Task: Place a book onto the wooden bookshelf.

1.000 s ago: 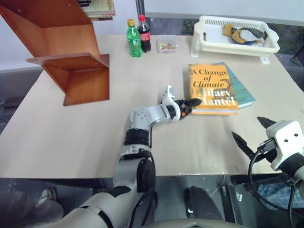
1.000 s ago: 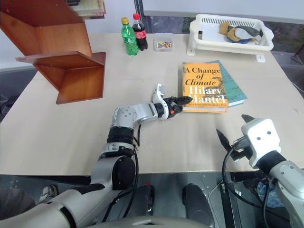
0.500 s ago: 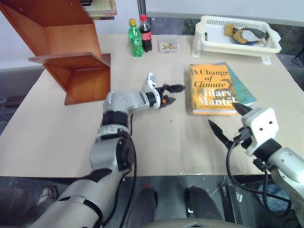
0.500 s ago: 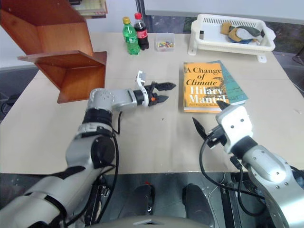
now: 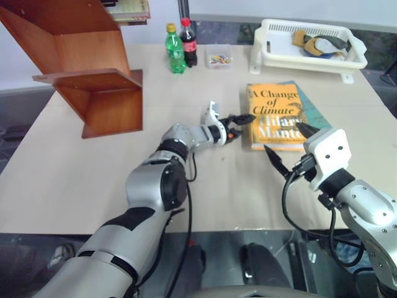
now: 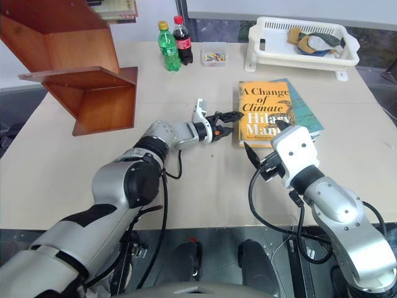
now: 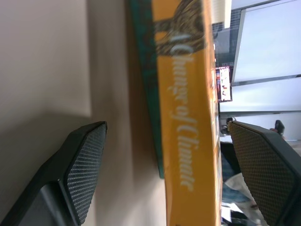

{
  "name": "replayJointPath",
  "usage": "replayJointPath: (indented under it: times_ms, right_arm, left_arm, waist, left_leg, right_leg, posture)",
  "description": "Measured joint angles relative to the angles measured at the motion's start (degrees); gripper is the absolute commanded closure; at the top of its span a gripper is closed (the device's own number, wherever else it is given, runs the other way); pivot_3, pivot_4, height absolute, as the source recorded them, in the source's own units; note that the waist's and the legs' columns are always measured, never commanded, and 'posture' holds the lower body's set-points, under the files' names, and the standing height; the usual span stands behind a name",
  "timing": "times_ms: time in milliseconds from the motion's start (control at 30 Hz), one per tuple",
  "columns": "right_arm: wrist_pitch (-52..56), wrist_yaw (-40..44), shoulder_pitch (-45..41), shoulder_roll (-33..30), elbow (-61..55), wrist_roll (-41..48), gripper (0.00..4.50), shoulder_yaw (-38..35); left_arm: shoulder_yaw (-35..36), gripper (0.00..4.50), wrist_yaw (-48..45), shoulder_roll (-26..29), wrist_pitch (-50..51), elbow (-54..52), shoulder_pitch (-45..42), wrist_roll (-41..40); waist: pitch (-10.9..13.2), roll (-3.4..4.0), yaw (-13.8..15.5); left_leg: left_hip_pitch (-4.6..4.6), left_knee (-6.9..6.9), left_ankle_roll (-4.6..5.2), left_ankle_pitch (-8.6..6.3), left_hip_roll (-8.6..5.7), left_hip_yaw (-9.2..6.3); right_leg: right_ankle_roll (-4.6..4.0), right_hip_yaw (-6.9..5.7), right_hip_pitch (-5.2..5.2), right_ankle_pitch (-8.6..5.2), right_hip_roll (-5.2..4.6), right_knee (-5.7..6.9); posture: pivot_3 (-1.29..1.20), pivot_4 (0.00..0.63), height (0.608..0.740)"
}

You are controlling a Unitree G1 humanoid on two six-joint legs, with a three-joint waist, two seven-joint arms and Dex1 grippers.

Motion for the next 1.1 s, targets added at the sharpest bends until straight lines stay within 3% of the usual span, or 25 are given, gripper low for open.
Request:
replayJointPath:
  times_ms: [200,400,467,767,967,1033,1100]
  right_arm:
    - [1.0,-0.9,1.1,1.1,-0.7,-1.5,0.00,0.3]
    - [1.1,-1.1,1.6,1.7,-1.2,-2.5,0.00,0.3]
    - [1.1,-1.1,1.6,1.9,-1.2,-3.1,0.00,0.3]
    - [1.6,-0.9,1.5,2.2,-1.2,-4.4,0.00,0.3]
    - [1.5,-0.6,0.2,2.3,-1.0,-5.0,0.00,0.8]
    - [1.4,-0.3,-0.4,2.5,-0.7,-5.0,0.00,0.8]
    - [0.9,0.5,-0.9,3.1,-0.2,-4.6,0.00,0.7]
  left_arm:
    - [1.6,0.09,-0.2,-2.2,-3.0,1.0,-1.0,1.9]
    - [1.9,2.97,-1.4,-4.0,-2.5,1.1,-1.0,3.4]
    - [2.4,3.65,-2.2,-4.4,-2.1,1.2,-1.2,3.4]
    - [3.9,3.65,-2.3,-4.1,-0.9,1.2,-1.2,4.4]
    - [4.5,3.65,-5.2,-0.4,2.6,0.2,-0.9,4.1]
    - [2.5,3.65,-8.1,1.1,3.8,-2.7,-0.6,4.6]
    - [-2.0,3.65,-12.2,2.6,6.3,-13.3,2.3,4.9]
  waist:
    - [0.0,0.00,0.0]
    - [0.0,0.00,0.0]
    - [0.0,0.00,0.0]
    - [0.0,0.00,0.0]
    - [0.0,0.01,-0.3]
    - [0.0,0.01,-0.4]
    - [0.0,0.02,-0.5]
  left_leg:
    - [0.00,0.00,0.00,0.00,-0.01,0.01]
    - [0.01,0.00,0.00,0.00,-0.01,0.01]
    - [0.01,0.01,0.00,0.00,-0.01,0.00]
    - [0.03,0.01,0.00,0.00,0.00,0.00]
    - [0.03,0.01,0.00,0.00,0.00,0.01]
    - [0.03,0.01,-0.01,0.00,0.00,0.00]
    - [0.03,-0.01,-0.02,0.01,0.02,0.01]
  right_leg:
    - [0.00,0.01,0.00,0.00,0.00,0.01]
    - [0.01,0.01,0.00,0.00,0.00,0.02]
    - [0.01,0.00,0.00,0.00,0.00,0.03]
    - [0.01,0.01,0.00,0.00,0.00,0.05]
    - [0.01,0.01,-0.03,0.00,0.01,0.09]
    - [0.01,0.01,-0.03,0.00,0.01,0.10]
    - [0.00,0.04,-0.03,0.00,0.01,0.10]
  posture:
    - [0.00,0.150,0.740]
    - [0.00,0.150,0.740]
    - [0.00,0.150,0.740]
    - [0.00,0.150,0.740]
    - [0.00,0.150,0.740]
    - [0.00,0.150,0.740]
    - [0.00,0.150,0.740]
